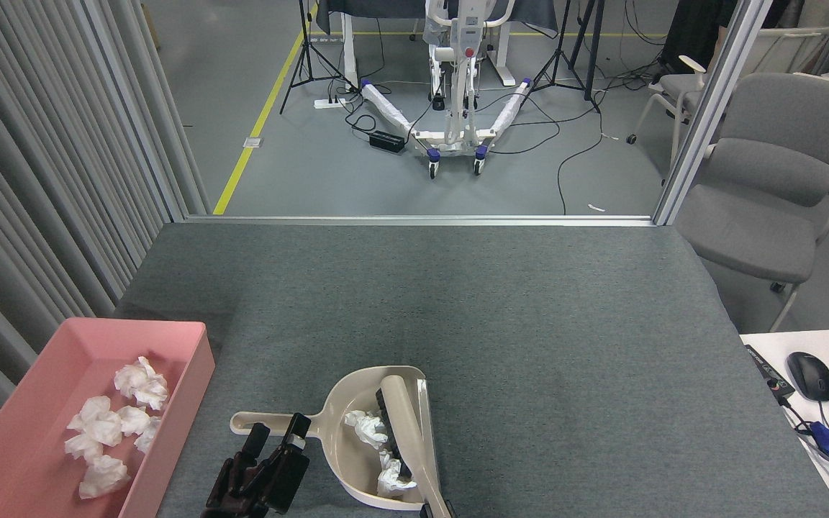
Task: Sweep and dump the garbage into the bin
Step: 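Grasp the dustpan handle with the left hand, withdraw the brush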
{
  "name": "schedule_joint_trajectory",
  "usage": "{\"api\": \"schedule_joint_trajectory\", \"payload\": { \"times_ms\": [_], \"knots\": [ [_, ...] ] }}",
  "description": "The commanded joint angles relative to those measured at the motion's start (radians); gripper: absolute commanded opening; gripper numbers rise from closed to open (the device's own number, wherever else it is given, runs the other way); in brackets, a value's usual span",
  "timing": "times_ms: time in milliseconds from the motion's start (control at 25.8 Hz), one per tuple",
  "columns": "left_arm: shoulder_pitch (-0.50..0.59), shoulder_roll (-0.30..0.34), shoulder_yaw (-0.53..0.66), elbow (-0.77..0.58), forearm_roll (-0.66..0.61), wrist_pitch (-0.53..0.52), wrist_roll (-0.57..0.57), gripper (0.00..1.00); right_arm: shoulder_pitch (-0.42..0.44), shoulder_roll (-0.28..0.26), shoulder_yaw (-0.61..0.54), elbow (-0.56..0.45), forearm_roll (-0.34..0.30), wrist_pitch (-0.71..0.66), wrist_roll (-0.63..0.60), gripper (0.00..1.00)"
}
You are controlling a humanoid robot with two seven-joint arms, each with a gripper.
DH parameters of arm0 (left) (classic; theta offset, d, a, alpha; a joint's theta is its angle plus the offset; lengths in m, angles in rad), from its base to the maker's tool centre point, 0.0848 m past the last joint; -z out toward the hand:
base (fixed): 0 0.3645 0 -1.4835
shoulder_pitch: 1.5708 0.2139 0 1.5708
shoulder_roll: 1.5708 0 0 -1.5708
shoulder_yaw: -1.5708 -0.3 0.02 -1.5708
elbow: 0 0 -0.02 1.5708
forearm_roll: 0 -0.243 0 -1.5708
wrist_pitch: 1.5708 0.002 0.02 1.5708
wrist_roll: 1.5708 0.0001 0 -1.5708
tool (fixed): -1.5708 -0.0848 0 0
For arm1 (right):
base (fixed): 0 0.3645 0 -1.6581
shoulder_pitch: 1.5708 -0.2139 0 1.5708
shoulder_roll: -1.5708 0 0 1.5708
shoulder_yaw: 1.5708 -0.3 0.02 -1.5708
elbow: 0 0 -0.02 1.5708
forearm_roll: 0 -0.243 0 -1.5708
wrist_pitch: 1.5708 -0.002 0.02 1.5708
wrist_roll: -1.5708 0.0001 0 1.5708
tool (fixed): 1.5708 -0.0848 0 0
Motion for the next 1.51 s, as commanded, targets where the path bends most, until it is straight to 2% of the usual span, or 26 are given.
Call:
{"api": "schedule_joint_trajectory", "payload": {
  "times_ms": [0, 78, 271, 465, 620, 931, 1086, 1318, 1473],
  "knots": [
    [-0.003, -0.012, -0.003, 0.027, 0.106, 0.085, 0.001, 0.99, -0.005, 0.006, 0.021, 0.004, -0.001, 0.005, -0.001, 0.0],
    [-0.009, -0.012, -0.003, 0.044, 0.149, 0.105, 0.001, 0.99, -0.011, 0.009, 0.027, 0.004, -0.002, 0.005, -0.001, 0.0],
    [-0.038, -0.021, -0.001, 0.111, 0.161, 0.106, 0.001, 0.99, -0.021, 0.012, 0.047, -0.001, -0.007, 0.008, -0.001, 0.0],
    [-0.087, -0.059, -0.001, 0.206, 0.161, 0.094, 0.015, 0.99, -0.03, 0.013, 0.047, -0.01, -0.008, 0.007, -0.009, 0.0],
    [-0.135, -0.069, -0.001, 0.263, 0.161, 0.094, 0.037, 0.84, -0.042, 0.015, 0.047, -0.014, -0.008, 0.005, -0.017, 0.0],
    [-0.178, -0.07, 0.008, 0.347, 0.179, 0.103, 0.04, 0.83, -0.039, 0.003, 0.024, -0.07, -0.005, 0.007, -0.017, 0.0],
    [-0.201, -0.07, 0.008, 0.375, 0.196, 0.106, 0.043, 0.83, -0.03, -0.011, -0.063, -0.102, -0.005, 0.005, -0.017, 0.0],
    [-0.255, -0.076, 0.017, 0.452, 0.198, 0.105, 0.056, 0.83, -0.027, -0.076, -0.192, -0.106, -0.007, -0.002, -0.018, 0.0],
    [-0.261, -0.075, 0.051, 0.458, 0.198, 0.094, 0.069, 0.71, -0.025, -0.116, -0.281, -0.097, -0.013, -0.041, -0.02, 0.0]
  ]
}}
